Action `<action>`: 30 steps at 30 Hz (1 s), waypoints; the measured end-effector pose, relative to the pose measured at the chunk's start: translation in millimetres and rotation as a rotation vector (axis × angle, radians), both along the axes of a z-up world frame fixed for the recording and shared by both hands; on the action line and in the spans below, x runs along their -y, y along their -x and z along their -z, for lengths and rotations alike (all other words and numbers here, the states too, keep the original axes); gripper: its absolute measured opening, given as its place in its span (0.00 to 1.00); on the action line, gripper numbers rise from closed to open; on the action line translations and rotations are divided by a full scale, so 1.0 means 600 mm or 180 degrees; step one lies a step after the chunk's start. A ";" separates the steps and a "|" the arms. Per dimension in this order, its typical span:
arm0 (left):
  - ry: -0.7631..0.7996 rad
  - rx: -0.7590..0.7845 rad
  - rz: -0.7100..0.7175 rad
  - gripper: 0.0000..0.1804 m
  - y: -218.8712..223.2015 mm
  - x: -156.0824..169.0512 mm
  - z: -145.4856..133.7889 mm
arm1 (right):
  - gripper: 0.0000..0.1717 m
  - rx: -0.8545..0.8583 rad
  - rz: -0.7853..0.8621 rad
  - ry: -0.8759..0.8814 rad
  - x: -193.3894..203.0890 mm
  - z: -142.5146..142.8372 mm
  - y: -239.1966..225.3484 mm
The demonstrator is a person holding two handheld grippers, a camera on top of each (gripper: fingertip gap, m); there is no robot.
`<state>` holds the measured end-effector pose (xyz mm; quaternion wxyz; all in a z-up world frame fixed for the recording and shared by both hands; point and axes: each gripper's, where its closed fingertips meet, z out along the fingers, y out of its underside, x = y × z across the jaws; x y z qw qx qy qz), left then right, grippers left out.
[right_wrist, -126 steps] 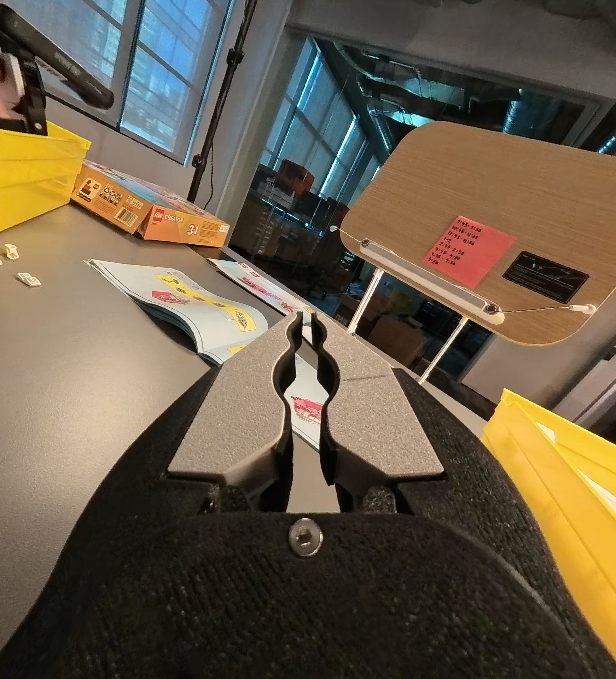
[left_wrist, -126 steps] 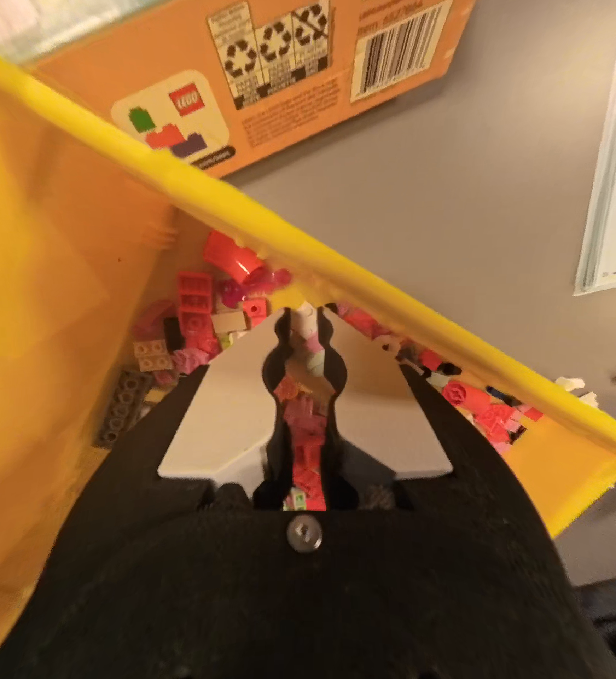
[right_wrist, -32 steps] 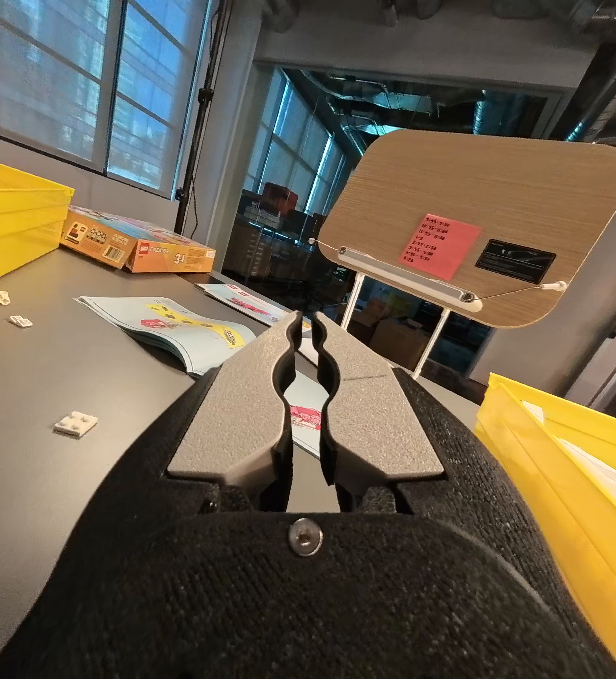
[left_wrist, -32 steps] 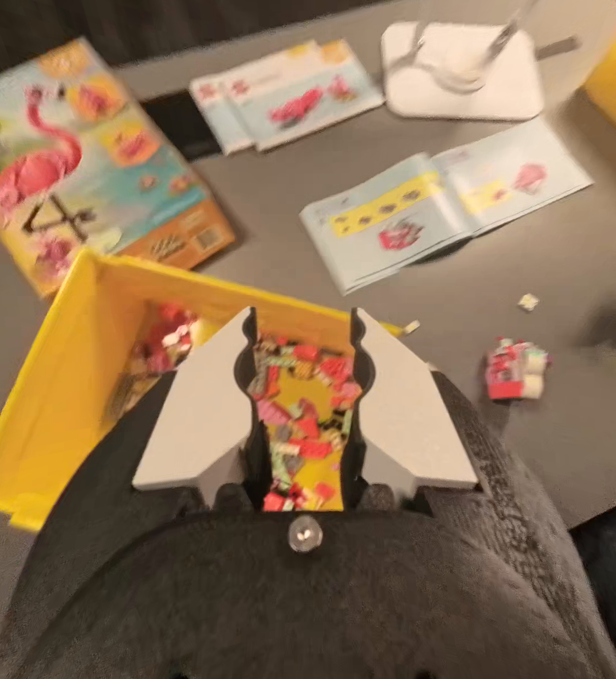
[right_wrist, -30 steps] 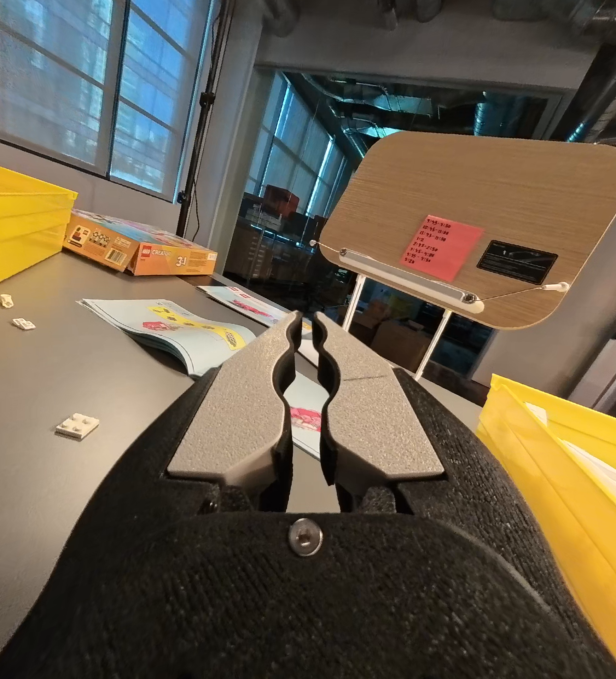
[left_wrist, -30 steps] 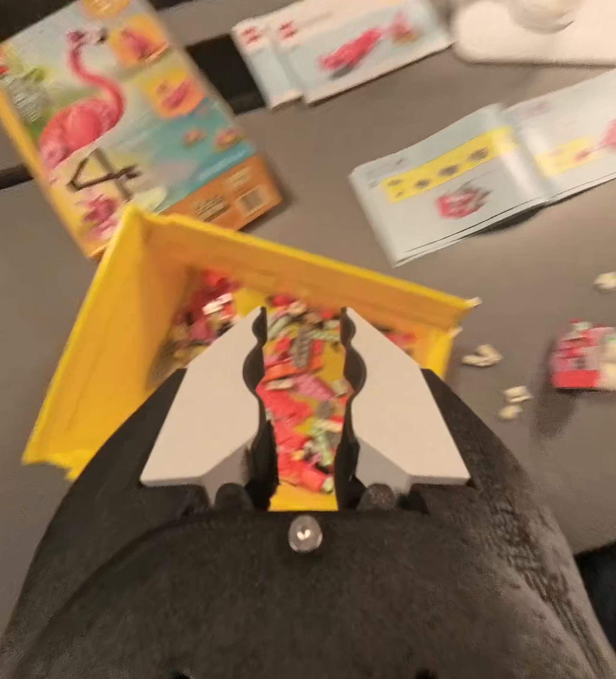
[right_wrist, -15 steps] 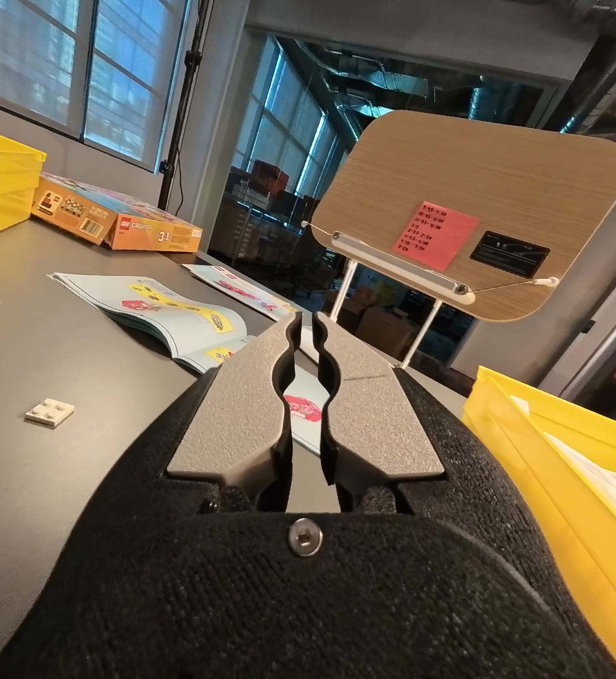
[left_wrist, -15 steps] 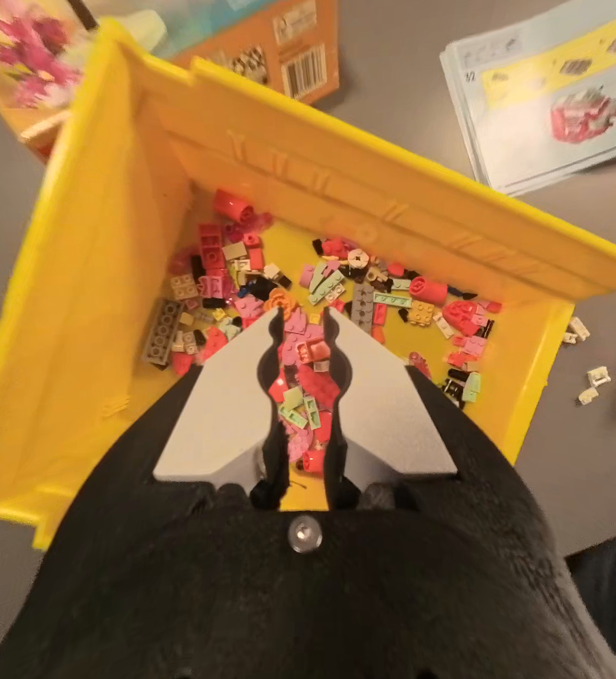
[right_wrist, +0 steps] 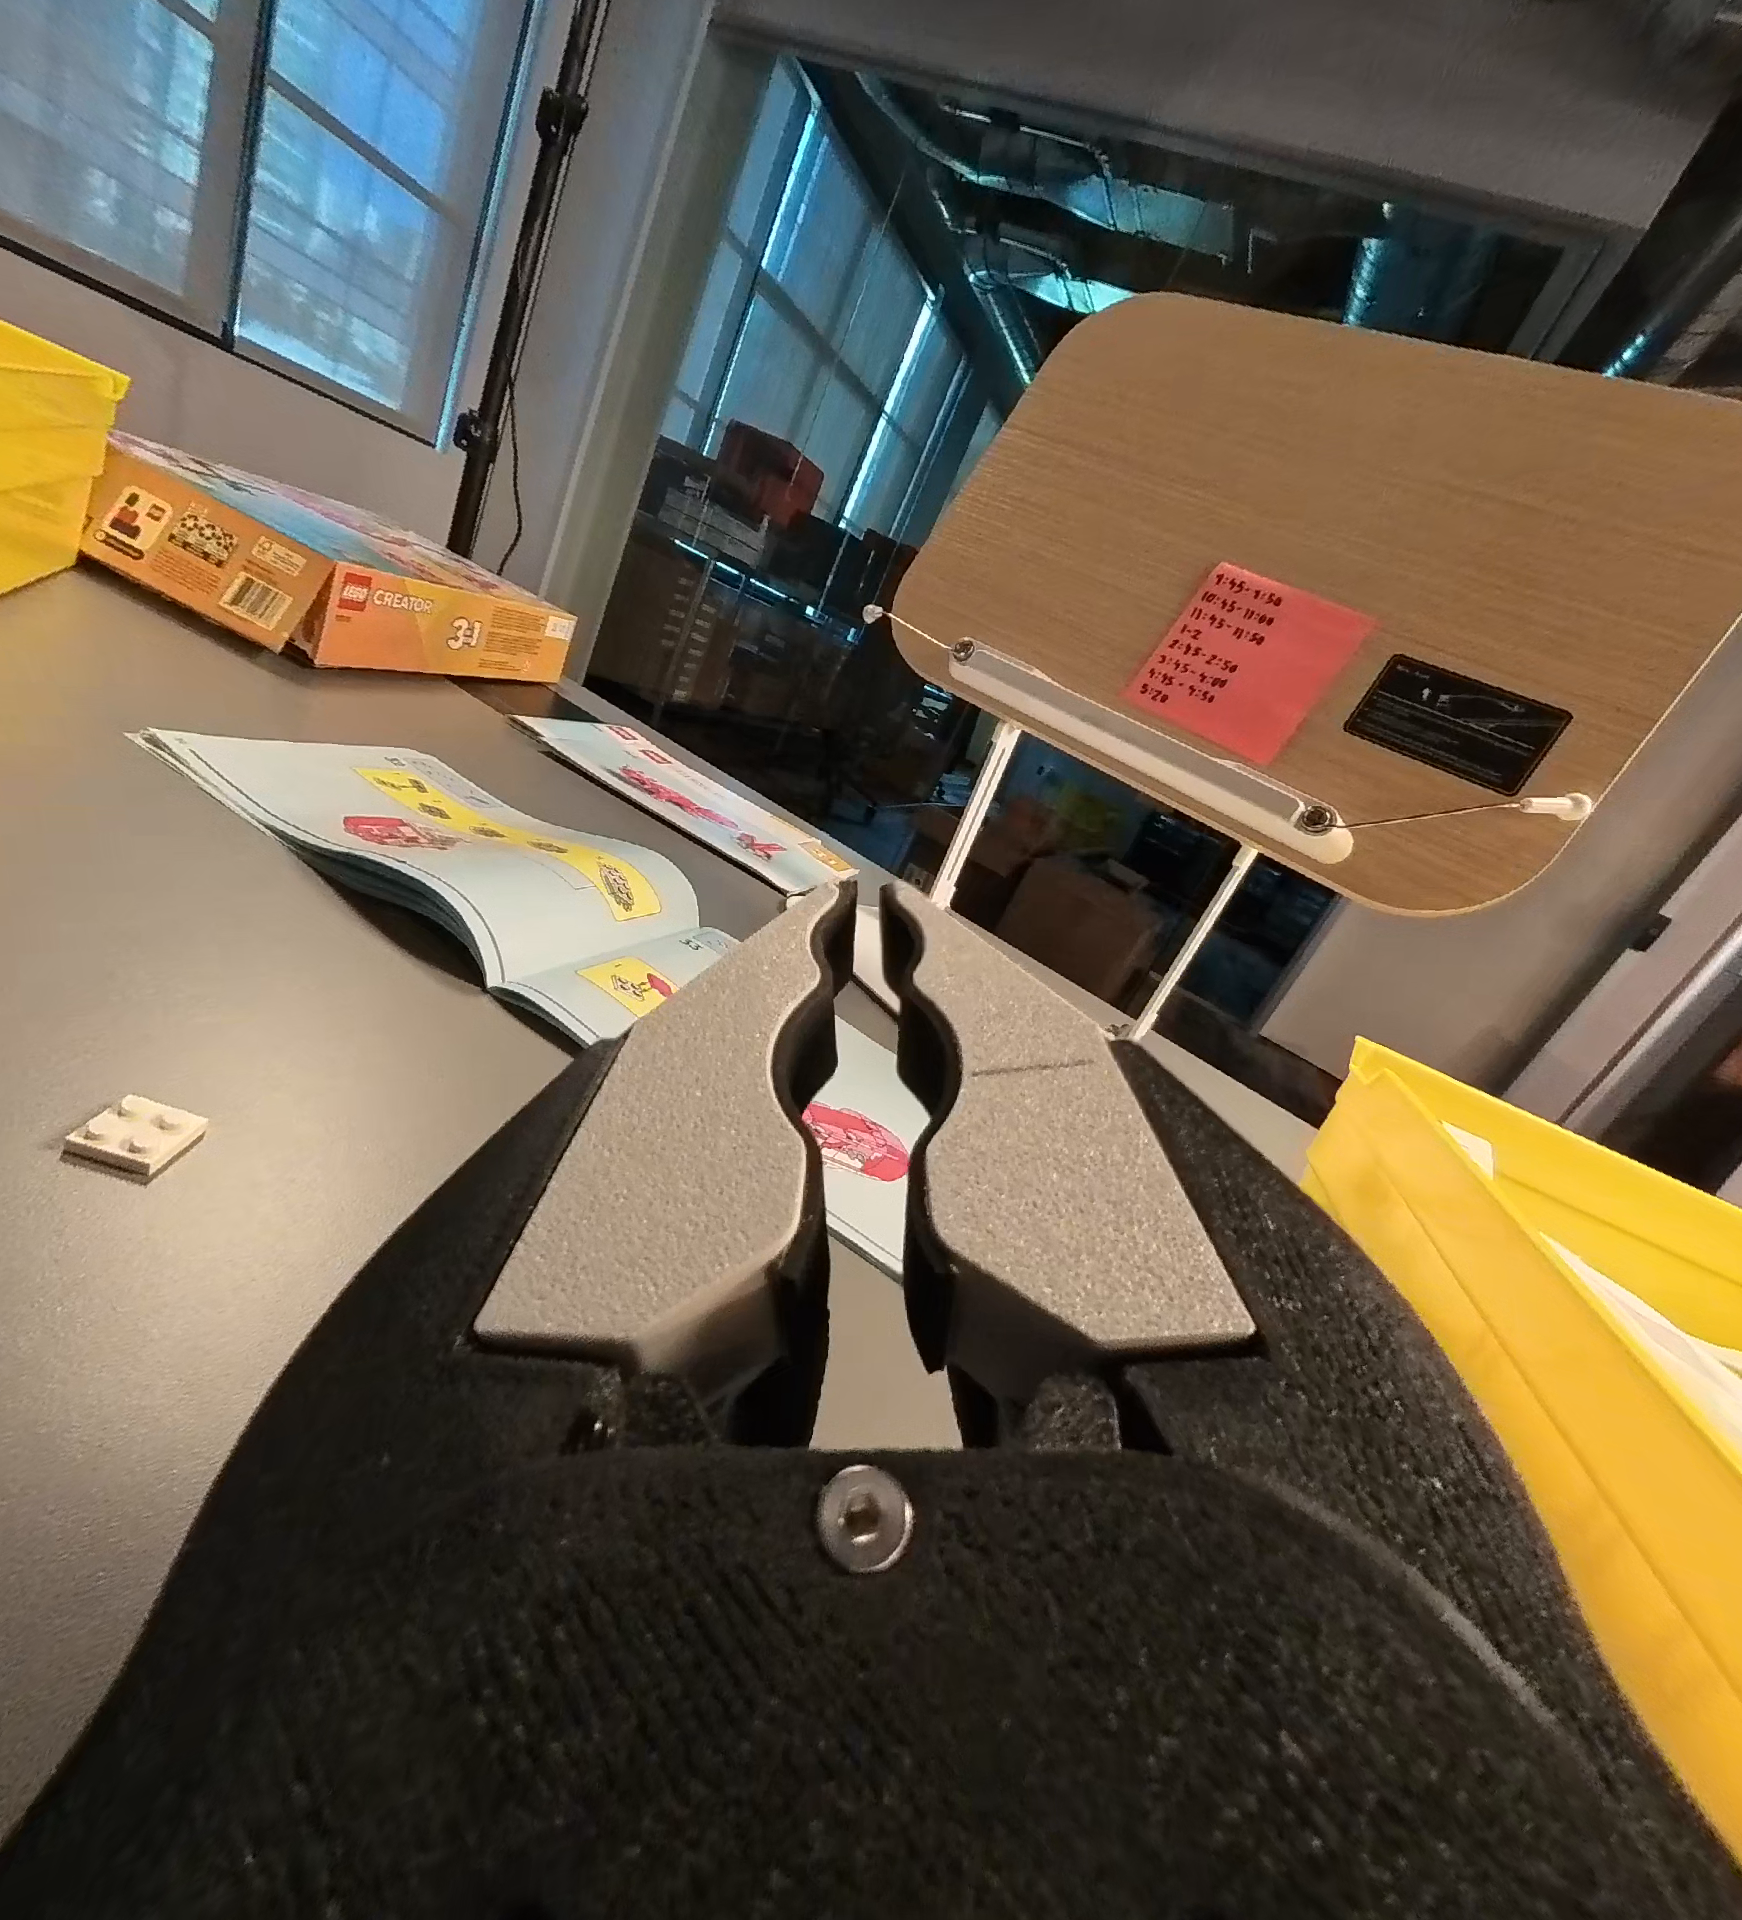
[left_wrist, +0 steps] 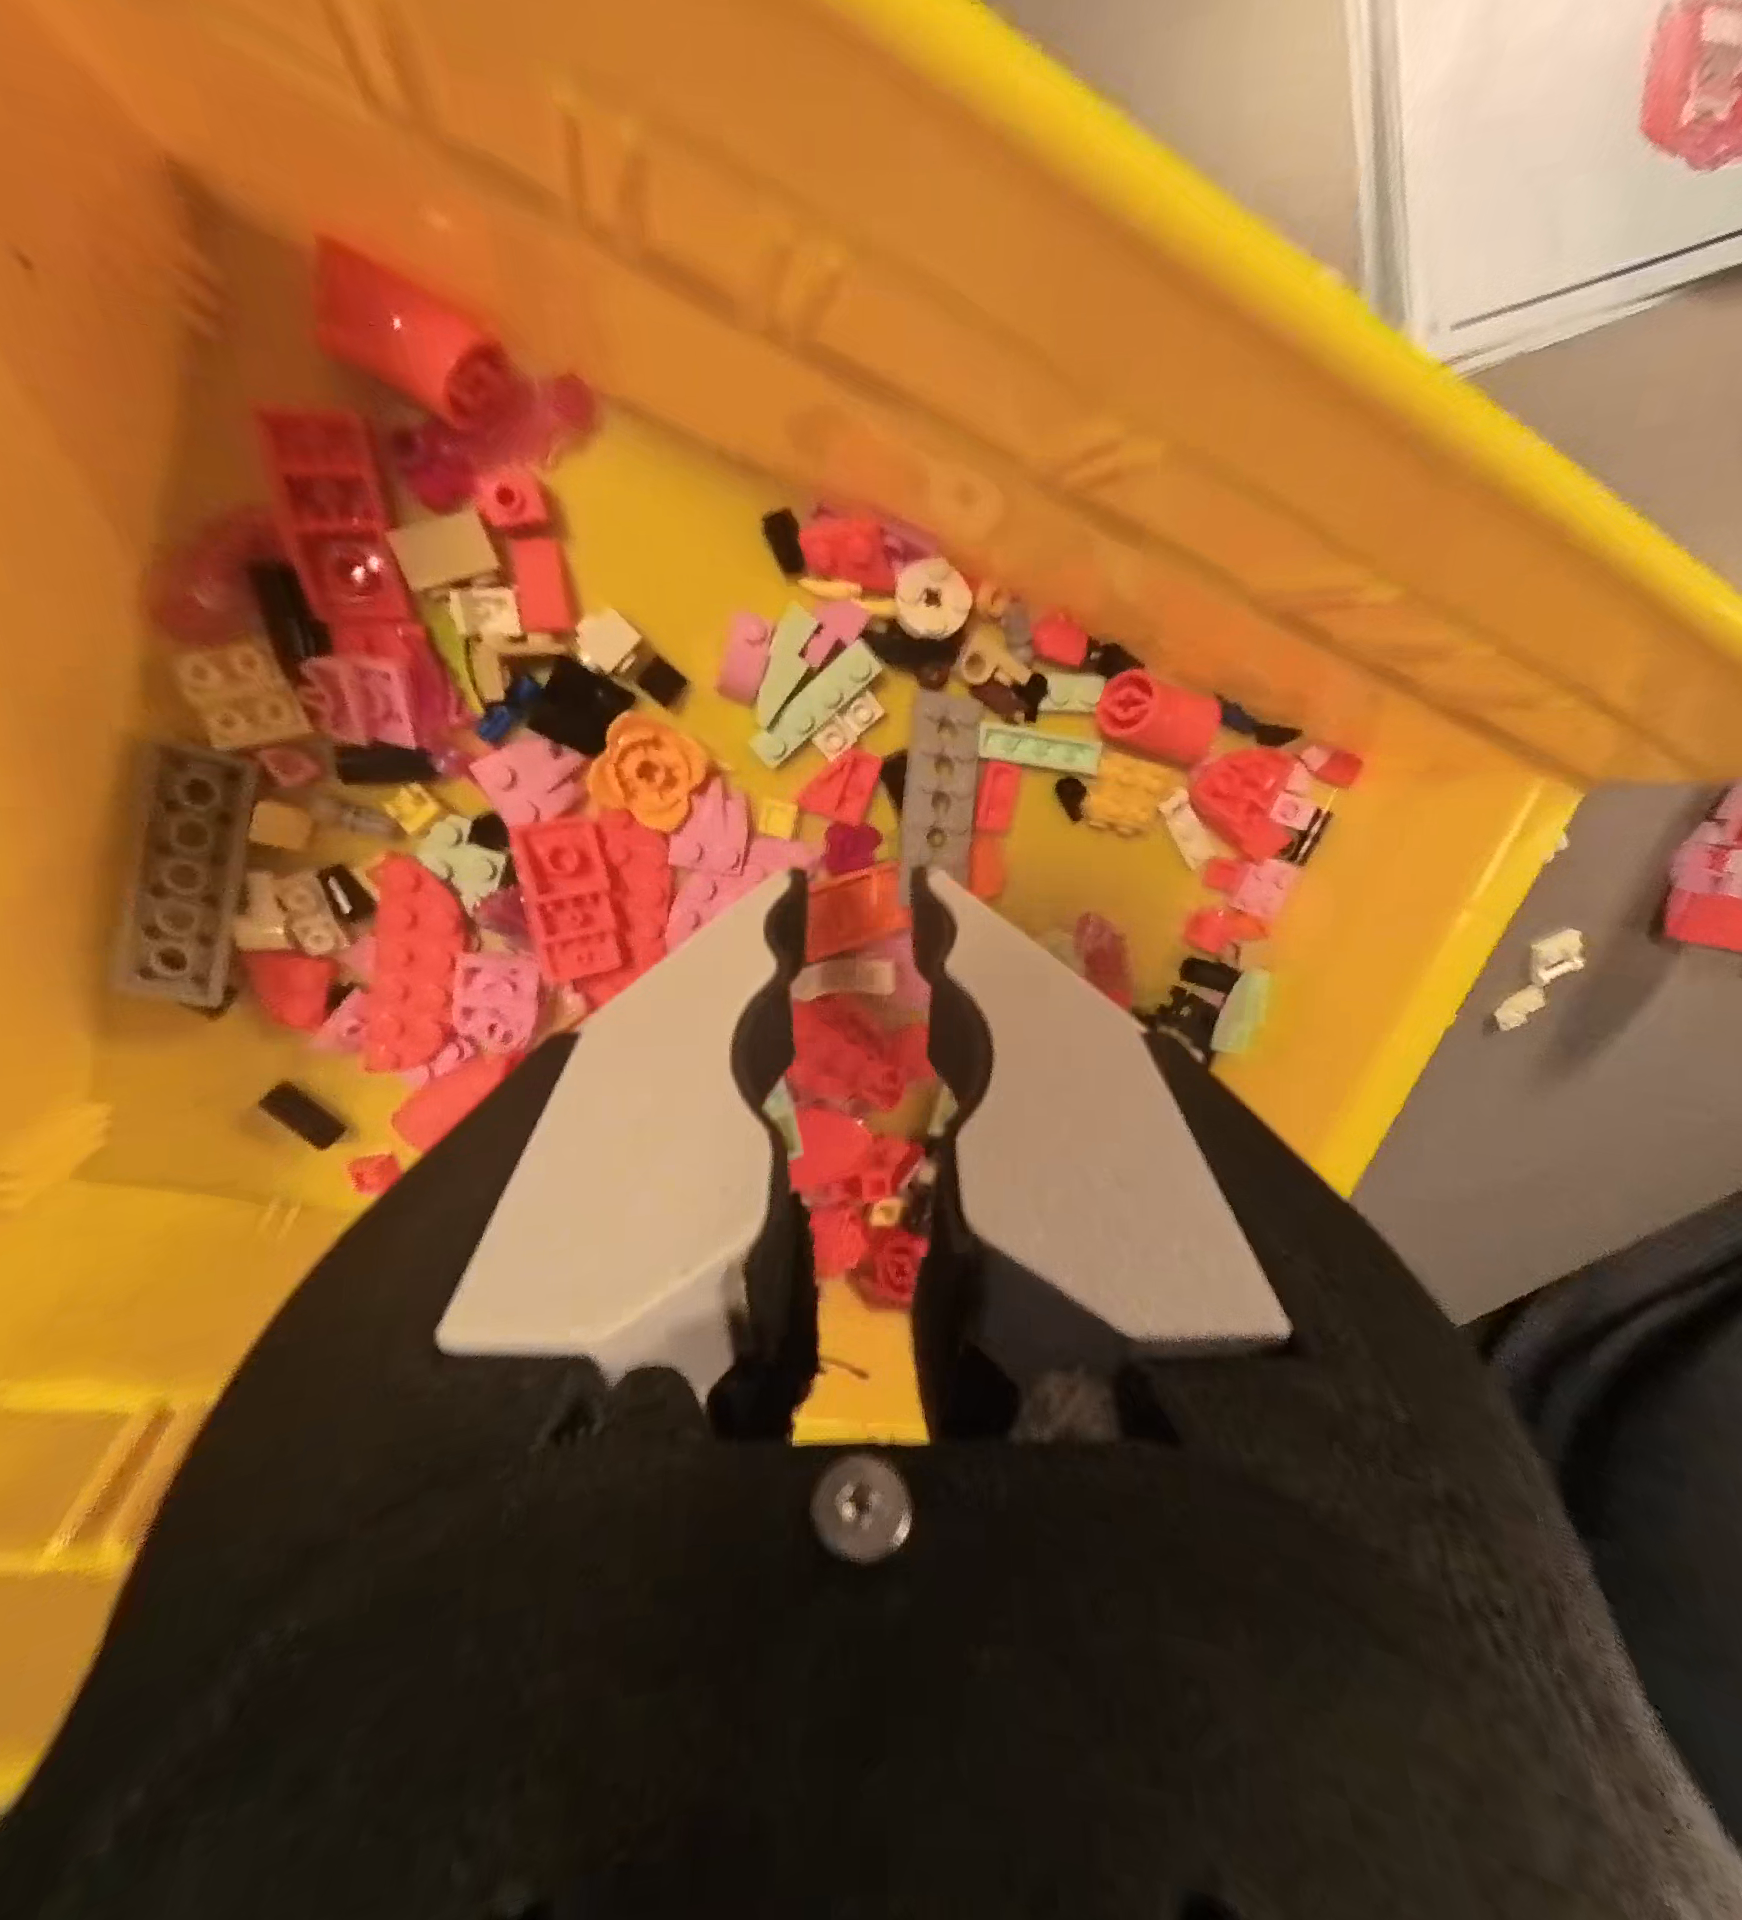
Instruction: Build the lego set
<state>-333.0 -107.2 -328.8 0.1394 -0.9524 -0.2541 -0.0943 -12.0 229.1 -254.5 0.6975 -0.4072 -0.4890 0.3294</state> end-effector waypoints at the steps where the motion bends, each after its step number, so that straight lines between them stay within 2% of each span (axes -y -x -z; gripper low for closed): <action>1: 0.0083 -0.0055 -0.0004 0.11 0.003 0.007 0.002 | 0.01 0.0003 -0.0001 -0.0003 0.000 0.000 0.000; 5: 0.0425 -0.0184 -0.0106 0.12 0.010 0.038 0.009 | 0.01 0.0004 -0.0020 -0.0006 0.002 0.000 0.001; 8: 0.0857 -0.0030 -0.0169 0.11 -0.009 0.074 0.019 | 0.01 -0.0004 -0.0023 -0.0001 0.002 0.000 0.000; 17: 0.1265 0.0087 -0.0147 0.13 -0.036 0.106 0.047 | 0.01 -0.0007 -0.0064 0.0007 0.005 0.000 0.001; 23: 0.0794 -0.0147 0.0029 0.02 -0.026 0.056 0.045 | 0.01 -0.0010 -0.0071 0.0014 0.005 0.000 0.001; 30: 0.0354 -0.0275 0.0046 0.01 -0.020 0.023 0.019 | 0.01 -0.0008 -0.0074 0.0012 0.006 0.000 0.001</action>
